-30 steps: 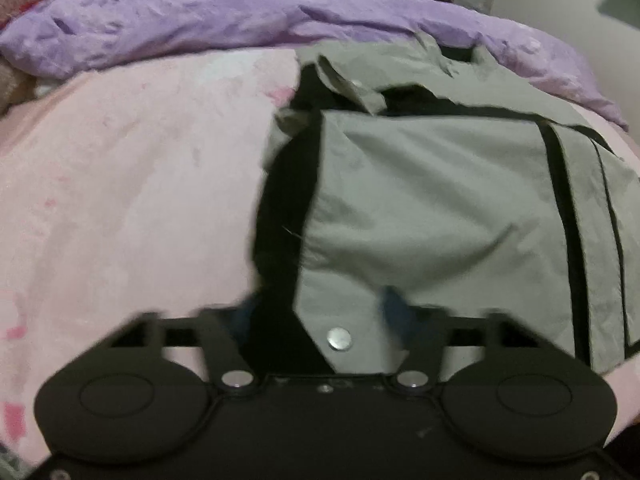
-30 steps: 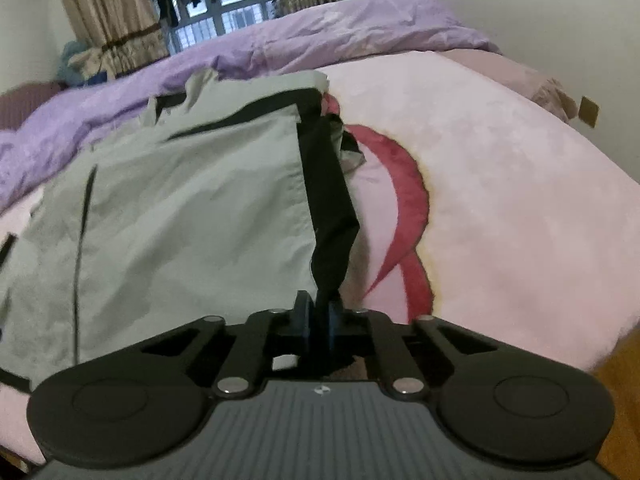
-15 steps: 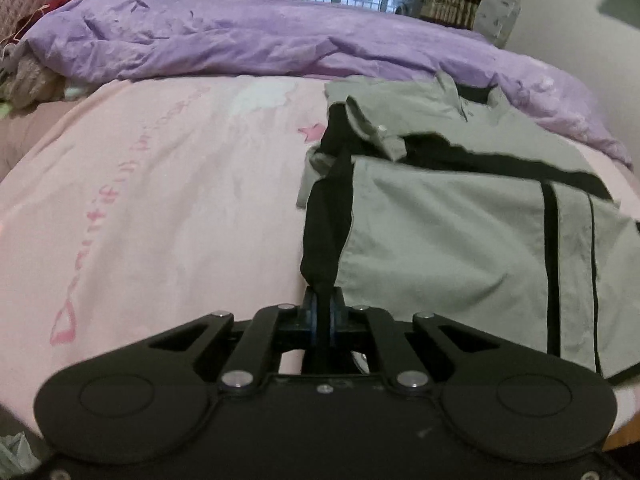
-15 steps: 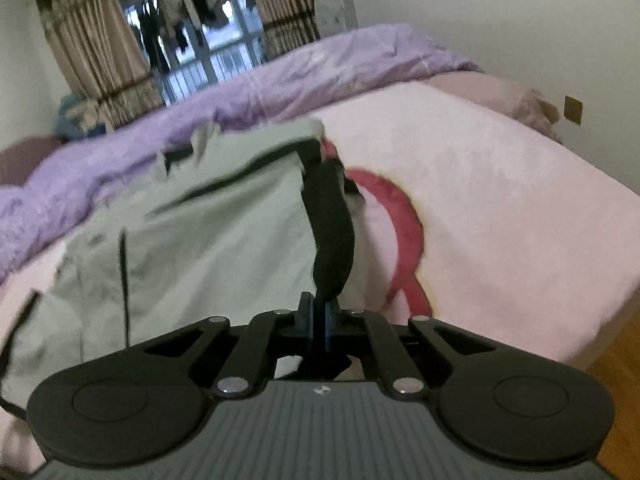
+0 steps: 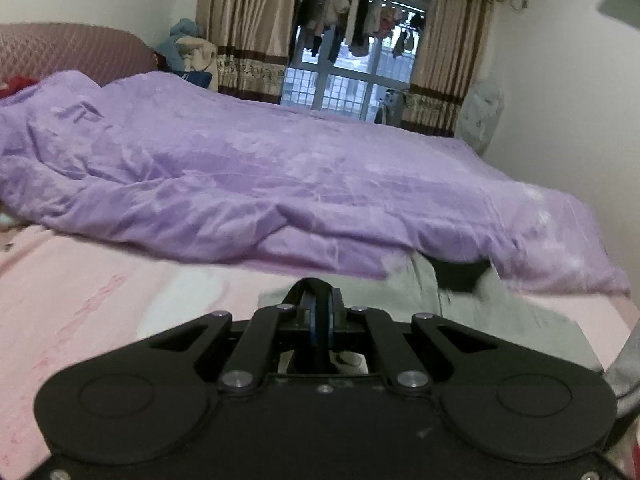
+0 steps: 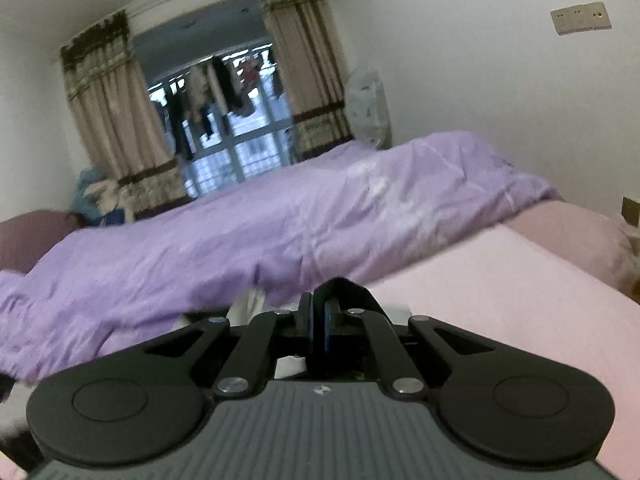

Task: Fold large clothes
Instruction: 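Lift the hem with both tools and fold it toward the collar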

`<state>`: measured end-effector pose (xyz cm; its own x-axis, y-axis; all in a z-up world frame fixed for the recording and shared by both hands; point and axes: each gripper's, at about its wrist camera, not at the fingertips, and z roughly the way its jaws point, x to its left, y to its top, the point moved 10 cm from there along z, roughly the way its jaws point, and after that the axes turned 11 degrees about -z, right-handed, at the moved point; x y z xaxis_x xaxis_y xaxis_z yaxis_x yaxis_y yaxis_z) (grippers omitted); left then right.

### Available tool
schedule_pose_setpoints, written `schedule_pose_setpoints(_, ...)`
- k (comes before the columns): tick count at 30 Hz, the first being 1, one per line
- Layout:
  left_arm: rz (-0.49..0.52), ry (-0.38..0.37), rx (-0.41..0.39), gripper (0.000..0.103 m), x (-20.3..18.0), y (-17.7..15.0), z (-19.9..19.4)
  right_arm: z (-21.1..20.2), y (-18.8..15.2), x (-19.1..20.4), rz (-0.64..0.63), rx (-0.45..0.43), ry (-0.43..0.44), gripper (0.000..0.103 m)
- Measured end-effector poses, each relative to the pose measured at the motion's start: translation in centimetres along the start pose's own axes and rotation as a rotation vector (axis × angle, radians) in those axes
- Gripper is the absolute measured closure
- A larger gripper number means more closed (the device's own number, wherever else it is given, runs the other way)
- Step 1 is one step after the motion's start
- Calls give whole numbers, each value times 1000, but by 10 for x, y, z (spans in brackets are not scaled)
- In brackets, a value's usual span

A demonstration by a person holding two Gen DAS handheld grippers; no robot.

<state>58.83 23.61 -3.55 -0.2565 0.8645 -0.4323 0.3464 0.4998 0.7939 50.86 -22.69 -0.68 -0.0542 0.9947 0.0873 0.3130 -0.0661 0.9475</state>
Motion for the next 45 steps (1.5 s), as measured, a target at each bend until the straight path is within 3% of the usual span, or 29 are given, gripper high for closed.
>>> schedule_pose_setpoints(1,-19,1,7,88,2,6,16,20,4,-2,2,2,-15,79)
schedule_pose_setpoints(2,-48,11,4,65,7,14,32,37,6,-6,9,5,-33,70)
schedule_pose_setpoints(3,-59,12,-13,53,11,19,40,50,6,-12,19,12,-58,51)
schedule_pose_setpoints(4,-56,21,-38,47,19,24,43,60,6,-18,32,5,-72,34)
schedule_pose_setpoints(5,-34,38,-60,47,24,26,46,65,5,-21,39,-16,-70,30)
schedule_pose_setpoints(8,35,63,-45,47,36,19,57,74,-10,-38,62,-49,-68,26)
schedule_pose_setpoints(14,54,105,74,47,54,-28,104,106,-52,-45,0,80,-74,26)
schedule_pose_setpoints(15,68,106,93,46,55,-38,110,107,-56,-41,-23,97,-73,22)
schedule_pose_setpoints(17,112,94,142,33,53,-55,122,115,-68,-36,-98,150,-77,15)
schedule_pose_setpoints(19,173,109,143,26,50,-67,131,121,-77,-32,-164,178,-70,15)
schedule_pose_setpoints(20,198,118,128,29,49,-67,133,126,-84,-29,-180,200,-52,15)
schedule_pose_setpoints(21,214,114,115,38,47,-67,134,131,-92,-26,-179,228,-16,26)
schedule_pose_setpoints(22,222,101,118,61,45,-68,136,137,-101,-23,-170,249,24,58)
schedule_pose_setpoints(23,217,79,131,74,43,-70,137,139,-106,-21,-168,250,31,69)
schedule_pose_setpoints(25,235,104,114,87,42,-72,130,140,-109,-22,-183,237,-1,94)
schedule_pose_setpoints(26,268,123,100,91,38,-70,125,135,-105,-19,-200,211,-6,96)
schedule_pose_setpoints(29,316,93,-37,92,13,-49,93,108,-78,-15,-181,79,-33,98)
schedule_pose_setpoints(33,274,87,-158,91,10,-34,80,90,-56,-14,-171,-38,-106,98)
schedule_pose_setpoints(35,254,105,-101,89,20,-46,104,96,-64,-15,-198,-23,-134,98)
schedule_pose_setpoints(38,233,144,24,84,41,-79,145,131,-97,-20,-221,93,-161,97)
schedule_pose_setpoints(40,260,162,20,80,40,-83,151,146,-105,-23,-223,177,-174,93)
schedule_pose_setpoints(41,273,177,8,71,39,-82,150,146,-102,-23,-221,154,-180,89)
schedule_pose_setpoints(42,280,198,-7,63,40,-82,152,145,-103,-26,-208,151,-181,76)
schedule_pose_setpoints(43,280,237,-13,44,44,-82,151,146,-105,-29,-187,168,-177,62)
schedule_pose_setpoints(44,283,281,-21,26,48,-78,149,149,-107,-32,-159,186,-153,60)
schedule_pose_setpoints(45,307,311,-30,19,50,-75,143,151,-108,-35,-130,196,-133,60)
